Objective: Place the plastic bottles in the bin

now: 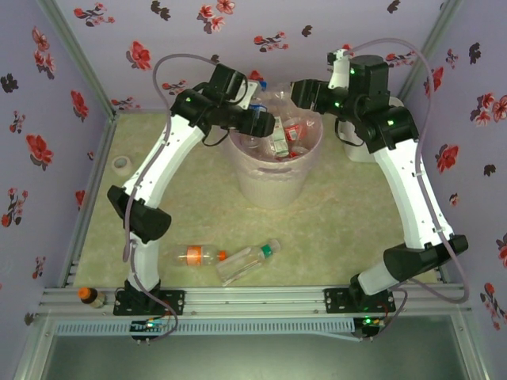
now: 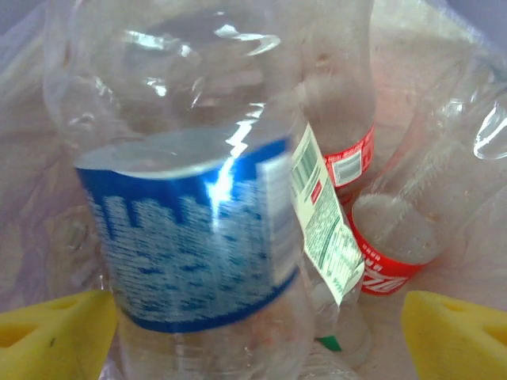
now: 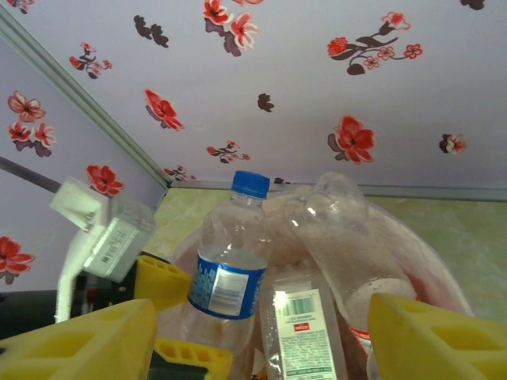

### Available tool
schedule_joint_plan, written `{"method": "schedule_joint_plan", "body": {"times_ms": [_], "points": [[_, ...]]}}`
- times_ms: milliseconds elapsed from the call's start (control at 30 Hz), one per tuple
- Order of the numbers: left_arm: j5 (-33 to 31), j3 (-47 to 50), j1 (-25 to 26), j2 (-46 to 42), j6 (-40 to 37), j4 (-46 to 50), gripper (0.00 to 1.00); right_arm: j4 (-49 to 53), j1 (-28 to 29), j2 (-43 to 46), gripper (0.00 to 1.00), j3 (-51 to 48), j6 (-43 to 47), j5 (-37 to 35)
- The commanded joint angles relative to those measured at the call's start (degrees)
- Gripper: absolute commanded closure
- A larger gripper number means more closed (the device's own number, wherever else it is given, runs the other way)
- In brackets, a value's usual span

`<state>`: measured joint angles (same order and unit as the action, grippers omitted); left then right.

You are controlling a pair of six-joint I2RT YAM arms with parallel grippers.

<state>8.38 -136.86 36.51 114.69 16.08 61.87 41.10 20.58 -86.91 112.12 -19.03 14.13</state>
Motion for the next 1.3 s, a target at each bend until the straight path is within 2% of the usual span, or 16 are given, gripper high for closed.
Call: {"method": "schedule_joint_plan", "body": {"times_ms": [0, 100, 167, 267, 400, 467, 633, 733, 800, 933, 1033, 1267], "points": [[-1.25, -3.24, -2.04, -2.37, 0.77, 0.62, 0.04, 1.0, -0.71, 0.67, 0.28, -0.36, 1.27, -1.3], [-5.91, -5.91, -2.86, -1.97, -0.5, 0.28, 0.04, 1.24, -1.24, 1.21, 0.27, -0.98, 1.32, -1.39], [-7.57, -7.05, -3.74, -1.17, -0.61, -0.88, 0.08, 1.34, -1.45, 1.53, 0.27, -1.4, 1.36, -1.39], [-7.6, -8.24, -4.43, 1.11, -0.5, -2.71, 0.19, 1.51, -1.74, 1.79, 0.27, -1.93, 1.27, -1.39], [-6.14, -9.74, -3.46, 4.57, -2.17, -2.5, 0.4, 1.41, -1.9, 2.1, 0.27, -2.6, 1.18, -1.52], [-6.53, -9.3, -2.66, 5.31, -3.42, -1.82, 0.45, 1.41, -1.97, 2.11, 0.27, -2.6, 1.22, -1.48], [-8.87, -2.43, -0.1, 3.96, -5.81, -1.84, 0.61, 1.44, -2.03, 1.64, 0.27, -2.84, 0.92, -1.08], [-12.94, 4.27, 1.29, 2.07, -6.4, -1.95, 0.69, 1.35, -2.02, 1.43, 0.28, -3.69, 0.68, -0.69], [-15.44, 9.29, 1.72, 0.63, -5.73, -3.02, 0.71, 1.12, -2.01, 1.4, 0.28, -4.33, 0.44, -0.6], [-15.77, 16.61, 1.47, -1.4, -2.98, -6.49, 0.76, 1.0, -1.98, 1.09, 0.28, -5.19, 0.0, -0.34], [-15.44, 16.48, 1.15, -0.38, -1.52, -6.55, 0.81, 0.45, -2.01, 0.92, 0.29, -6.06, -0.58, 0.19], [-14.89, 16.0, 1.11, 4.03, 0.06, -6.12, 0.84, -0.24, -2.01, 1.98, 0.29, -8.31, -1.33, 0.47]]}}
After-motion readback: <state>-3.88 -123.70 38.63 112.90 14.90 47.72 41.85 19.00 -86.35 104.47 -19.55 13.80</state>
